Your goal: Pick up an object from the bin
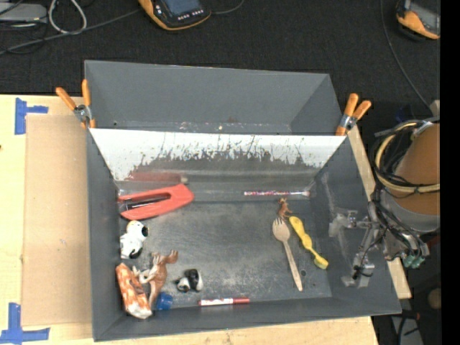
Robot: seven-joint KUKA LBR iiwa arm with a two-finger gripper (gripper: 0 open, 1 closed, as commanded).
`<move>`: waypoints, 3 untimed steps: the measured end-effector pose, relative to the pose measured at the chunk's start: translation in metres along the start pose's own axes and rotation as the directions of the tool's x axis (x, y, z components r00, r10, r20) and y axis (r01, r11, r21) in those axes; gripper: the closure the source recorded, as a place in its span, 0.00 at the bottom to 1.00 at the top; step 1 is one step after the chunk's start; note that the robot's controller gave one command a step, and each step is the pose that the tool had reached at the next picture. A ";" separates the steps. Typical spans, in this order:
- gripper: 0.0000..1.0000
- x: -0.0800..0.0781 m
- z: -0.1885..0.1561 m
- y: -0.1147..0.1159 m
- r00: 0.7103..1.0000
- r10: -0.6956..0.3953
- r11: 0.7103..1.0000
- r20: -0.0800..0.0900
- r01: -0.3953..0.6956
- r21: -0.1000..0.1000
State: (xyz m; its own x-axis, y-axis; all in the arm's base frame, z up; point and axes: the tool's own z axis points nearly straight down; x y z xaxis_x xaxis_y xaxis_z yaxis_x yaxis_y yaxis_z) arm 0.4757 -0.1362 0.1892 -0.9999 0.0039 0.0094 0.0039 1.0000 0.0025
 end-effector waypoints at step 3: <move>0.00 -0.133 0.119 0.008 0.829 -0.559 0.829 0.013 0.559 0.010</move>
Offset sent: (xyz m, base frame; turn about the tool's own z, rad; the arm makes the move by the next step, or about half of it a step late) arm 0.0713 0.0113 -0.1192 -0.4657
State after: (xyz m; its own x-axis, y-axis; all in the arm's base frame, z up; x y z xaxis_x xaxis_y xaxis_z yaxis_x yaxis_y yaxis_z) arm 0.6074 -0.1289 0.0686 -0.8312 -0.5560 -0.0064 -0.5560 0.8312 -0.0023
